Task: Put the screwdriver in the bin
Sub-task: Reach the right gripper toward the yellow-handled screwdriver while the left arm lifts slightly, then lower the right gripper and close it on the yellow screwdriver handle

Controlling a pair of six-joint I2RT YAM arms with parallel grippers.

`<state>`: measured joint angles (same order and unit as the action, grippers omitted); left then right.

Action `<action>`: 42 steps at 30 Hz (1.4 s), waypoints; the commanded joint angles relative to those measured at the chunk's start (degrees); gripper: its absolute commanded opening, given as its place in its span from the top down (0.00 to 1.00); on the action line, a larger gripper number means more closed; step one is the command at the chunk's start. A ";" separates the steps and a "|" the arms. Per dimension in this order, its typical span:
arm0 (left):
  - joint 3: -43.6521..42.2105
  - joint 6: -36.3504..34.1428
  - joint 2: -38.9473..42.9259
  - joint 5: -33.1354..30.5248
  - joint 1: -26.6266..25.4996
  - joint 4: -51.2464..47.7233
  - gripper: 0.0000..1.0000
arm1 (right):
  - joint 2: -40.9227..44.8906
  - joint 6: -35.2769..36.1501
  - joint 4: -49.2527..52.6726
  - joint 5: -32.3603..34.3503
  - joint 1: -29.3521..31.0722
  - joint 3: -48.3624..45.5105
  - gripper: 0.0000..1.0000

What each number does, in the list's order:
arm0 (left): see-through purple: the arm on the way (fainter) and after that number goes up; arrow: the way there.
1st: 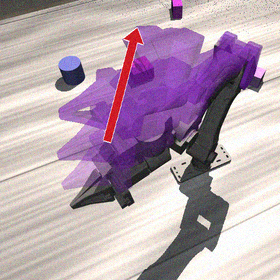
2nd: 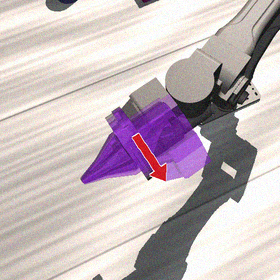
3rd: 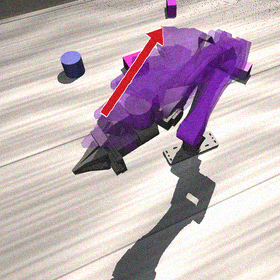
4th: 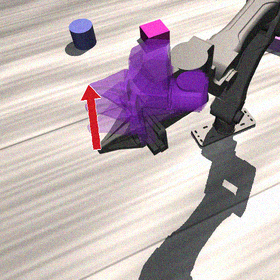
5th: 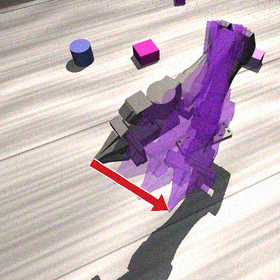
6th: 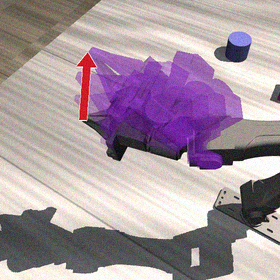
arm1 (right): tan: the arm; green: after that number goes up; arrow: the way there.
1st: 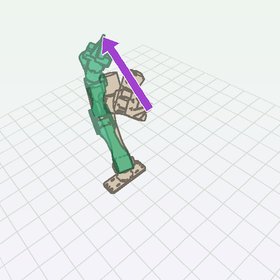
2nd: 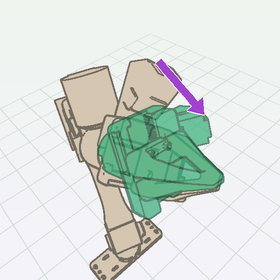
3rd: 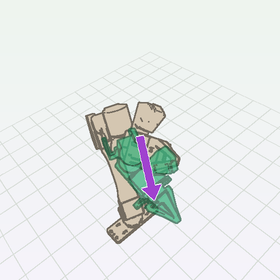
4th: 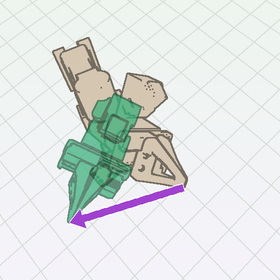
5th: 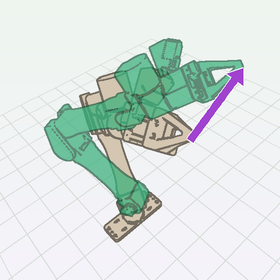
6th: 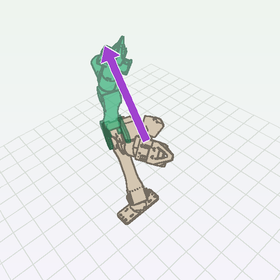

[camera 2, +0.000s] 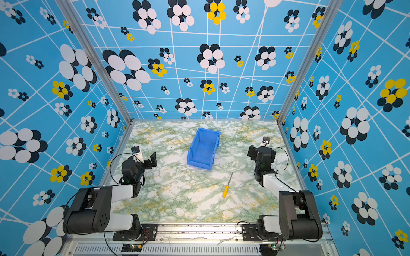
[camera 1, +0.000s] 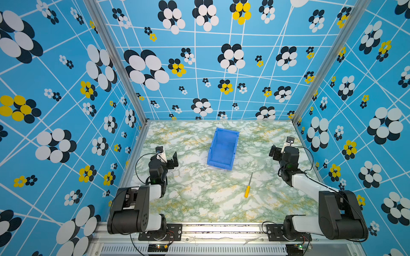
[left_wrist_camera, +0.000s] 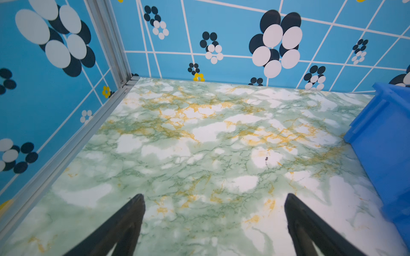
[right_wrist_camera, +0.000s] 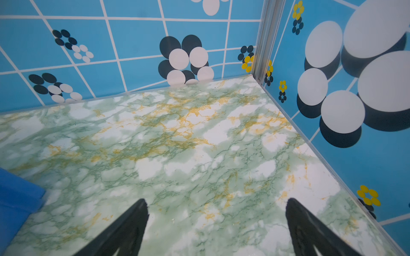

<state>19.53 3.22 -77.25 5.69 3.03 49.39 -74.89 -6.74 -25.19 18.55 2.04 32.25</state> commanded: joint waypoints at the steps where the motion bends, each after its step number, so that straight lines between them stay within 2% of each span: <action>1: 5.93 -2.22 4.89 3.33 -1.02 -19.62 0.01 | 3.55 -5.88 19.58 -2.15 -0.29 3.88 0.01; 5: 9.99 -5.39 8.57 6.51 -1.43 -31.47 0.01 | 8.74 -10.96 30.47 -5.02 0.75 5.21 0.07; 7: 12.88 -6.65 9.27 6.84 -1.62 -38.36 0.01 | 12.19 -13.73 34.31 -3.11 2.09 4.59 0.07; 9: 16.38 -8.51 9.98 7.22 -1.88 -45.97 0.01 | 15.61 -16.52 39.49 -4.24 3.00 5.06 0.08; 15: 27.36 -12.48 12.53 9.95 -3.38 -66.89 0.01 | 19.57 -20.80 55.31 -8.04 8.57 8.80 0.17; 21: 35.49 -14.78 13.85 6.05 -8.19 -79.77 0.01 | 20.56 -26.52 64.04 -9.45 16.71 8.39 0.18; 25: 38.02 -13.98 14.94 5.10 -10.03 -83.80 0.01 | 20.51 -31.42 65.70 -10.04 23.49 6.15 0.21; 31: 38.39 -14.75 15.41 4.95 -12.25 -85.50 0.01 | 17.22 -34.71 66.07 -12.42 30.86 5.28 0.28; 42: 37.60 -15.70 14.73 3.76 -14.40 -84.81 0.01 | 2.52 -37.55 62.21 -11.90 39.37 7.50 0.33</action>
<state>56.64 -11.68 -62.46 9.85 -10.74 -34.81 -69.63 -42.59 37.93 6.50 40.01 38.87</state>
